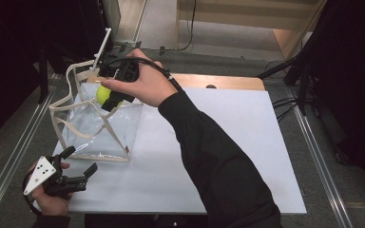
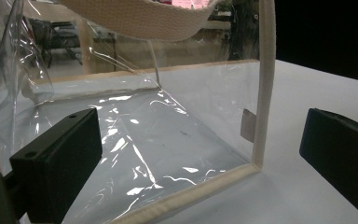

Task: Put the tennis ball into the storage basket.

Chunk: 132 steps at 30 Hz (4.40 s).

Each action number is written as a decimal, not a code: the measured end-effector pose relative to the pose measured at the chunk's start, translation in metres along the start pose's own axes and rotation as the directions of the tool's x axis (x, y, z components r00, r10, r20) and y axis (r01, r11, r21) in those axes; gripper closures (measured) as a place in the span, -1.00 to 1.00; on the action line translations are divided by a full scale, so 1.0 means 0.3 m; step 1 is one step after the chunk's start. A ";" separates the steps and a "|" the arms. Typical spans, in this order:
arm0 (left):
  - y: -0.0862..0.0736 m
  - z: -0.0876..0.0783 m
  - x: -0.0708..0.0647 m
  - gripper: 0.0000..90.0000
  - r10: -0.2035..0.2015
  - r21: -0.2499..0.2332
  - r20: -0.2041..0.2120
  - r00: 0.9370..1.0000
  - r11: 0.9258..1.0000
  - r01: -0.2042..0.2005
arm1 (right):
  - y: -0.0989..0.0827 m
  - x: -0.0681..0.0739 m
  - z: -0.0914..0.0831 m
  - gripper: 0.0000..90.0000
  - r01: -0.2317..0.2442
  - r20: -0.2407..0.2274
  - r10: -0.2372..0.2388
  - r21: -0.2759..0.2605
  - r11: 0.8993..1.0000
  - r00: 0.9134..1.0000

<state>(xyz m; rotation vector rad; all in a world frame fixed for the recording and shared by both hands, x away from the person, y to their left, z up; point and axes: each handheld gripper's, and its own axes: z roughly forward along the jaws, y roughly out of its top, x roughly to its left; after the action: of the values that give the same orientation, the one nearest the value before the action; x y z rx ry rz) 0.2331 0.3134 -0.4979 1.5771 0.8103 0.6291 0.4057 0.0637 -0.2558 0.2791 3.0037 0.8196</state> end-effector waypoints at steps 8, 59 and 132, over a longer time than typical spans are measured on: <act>-0.001 -0.001 -0.001 -1.00 -0.003 0.000 0.000 1.000 1.000 0.003 | 0.011 -0.025 0.017 -0.47 0.002 -0.004 -0.002 -0.006 1.000 1.000; -0.002 -0.005 -0.002 -1.00 -0.007 -0.010 0.004 1.000 1.000 0.007 | 0.062 -0.115 0.127 -0.47 -0.018 -0.008 0.019 0.026 0.999 1.000; -0.001 0.001 -0.005 -1.00 0.010 0.003 0.007 1.000 1.000 -0.010 | -0.295 -0.022 0.036 -1.00 -0.106 0.105 0.111 -0.055 0.993 0.988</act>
<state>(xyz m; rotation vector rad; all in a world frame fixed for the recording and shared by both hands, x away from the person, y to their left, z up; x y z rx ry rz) 0.2323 0.3121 -0.4980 1.5859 0.7993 0.6297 0.3982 -0.0071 -0.3102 0.4737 2.8853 0.8554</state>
